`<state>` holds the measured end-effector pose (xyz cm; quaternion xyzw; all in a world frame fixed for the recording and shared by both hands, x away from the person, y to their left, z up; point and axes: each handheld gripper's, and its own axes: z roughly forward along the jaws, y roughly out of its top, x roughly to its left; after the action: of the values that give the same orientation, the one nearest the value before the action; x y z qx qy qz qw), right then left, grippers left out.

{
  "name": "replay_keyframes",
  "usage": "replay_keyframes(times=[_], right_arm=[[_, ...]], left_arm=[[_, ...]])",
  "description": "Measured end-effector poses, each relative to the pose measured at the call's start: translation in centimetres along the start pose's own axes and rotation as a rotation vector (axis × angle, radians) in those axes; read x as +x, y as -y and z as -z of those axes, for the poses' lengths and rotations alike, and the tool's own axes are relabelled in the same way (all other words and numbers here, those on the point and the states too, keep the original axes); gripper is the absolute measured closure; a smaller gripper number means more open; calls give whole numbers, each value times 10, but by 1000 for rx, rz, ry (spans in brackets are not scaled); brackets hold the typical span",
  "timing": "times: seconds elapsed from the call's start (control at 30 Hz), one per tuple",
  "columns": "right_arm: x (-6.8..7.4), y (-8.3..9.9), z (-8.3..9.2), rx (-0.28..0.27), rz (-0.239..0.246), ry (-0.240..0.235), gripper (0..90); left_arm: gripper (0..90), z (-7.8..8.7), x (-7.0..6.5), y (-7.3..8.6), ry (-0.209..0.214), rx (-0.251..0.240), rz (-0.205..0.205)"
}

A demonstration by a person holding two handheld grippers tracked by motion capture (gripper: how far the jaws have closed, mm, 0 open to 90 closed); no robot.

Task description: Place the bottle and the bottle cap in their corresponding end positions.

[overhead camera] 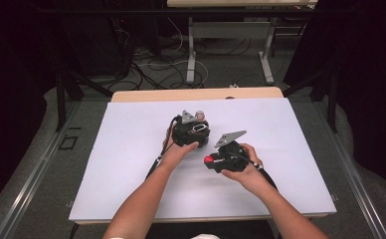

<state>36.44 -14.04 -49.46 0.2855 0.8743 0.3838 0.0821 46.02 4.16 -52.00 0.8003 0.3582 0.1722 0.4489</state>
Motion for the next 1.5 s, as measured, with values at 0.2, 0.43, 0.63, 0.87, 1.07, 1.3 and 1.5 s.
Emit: replay_keyframes(times=[0.2, 0.43, 0.63, 0.87, 1.07, 1.3, 1.5], right_arm=[[4, 15, -32, 79, -3, -21, 607], [5, 22, -56, 113, 13, -17, 606], [3, 21, -59, 114, -16, -16, 420], [-2, 21, -35, 46, -27, 26, 350], [-22, 26, -1, -69, -100, 106, 331], [-53, 46, 33, -167, -265, 266, 134], [-71, 69, 52, -229, -340, 402, 0]], left_arm=[[252, -1, 2, 1, 12, 12, 27], [164, 5, 3, 2, 20, 12, 47], [162, 18, 9, 7, 22, 28, 55], [134, 46, 18, 13, 3, 8, 68], [5, 76, 25, 28, -8, -32, 123], [5, 114, 37, 56, -40, -32, 186], [5, 136, 47, 86, -94, -12, 259]])
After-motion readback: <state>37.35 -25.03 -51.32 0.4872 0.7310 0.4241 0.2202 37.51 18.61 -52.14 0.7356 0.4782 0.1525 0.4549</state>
